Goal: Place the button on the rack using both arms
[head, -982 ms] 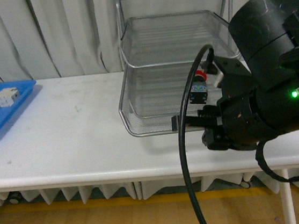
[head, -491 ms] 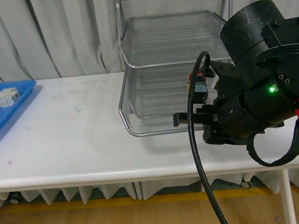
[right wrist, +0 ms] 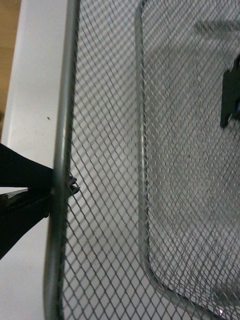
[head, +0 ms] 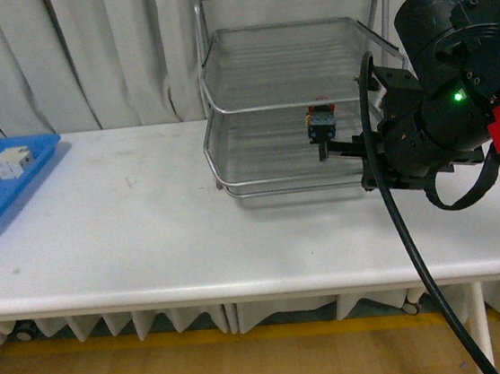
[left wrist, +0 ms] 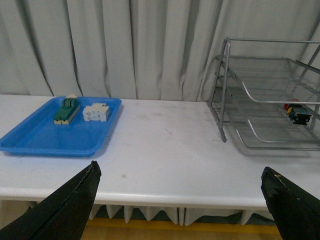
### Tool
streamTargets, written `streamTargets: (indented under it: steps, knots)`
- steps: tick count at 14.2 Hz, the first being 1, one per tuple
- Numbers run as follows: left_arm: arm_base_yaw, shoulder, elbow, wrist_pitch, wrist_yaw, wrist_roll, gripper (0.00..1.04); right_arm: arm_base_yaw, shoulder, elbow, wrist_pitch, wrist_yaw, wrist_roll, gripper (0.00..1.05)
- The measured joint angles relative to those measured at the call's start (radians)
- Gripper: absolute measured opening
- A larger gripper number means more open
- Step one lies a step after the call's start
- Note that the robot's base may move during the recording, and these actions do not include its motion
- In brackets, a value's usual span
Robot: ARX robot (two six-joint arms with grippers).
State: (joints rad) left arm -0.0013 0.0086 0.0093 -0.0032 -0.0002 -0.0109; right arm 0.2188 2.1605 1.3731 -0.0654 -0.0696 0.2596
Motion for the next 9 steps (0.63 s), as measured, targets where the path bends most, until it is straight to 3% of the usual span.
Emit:
streamTargets:
  steps: [9]
  knots:
    - [0.000,0.000,0.000,0.000,0.000,0.000,0.98,-0.060,0.144,0.231,-0.003,0.064,-0.046,0.02]
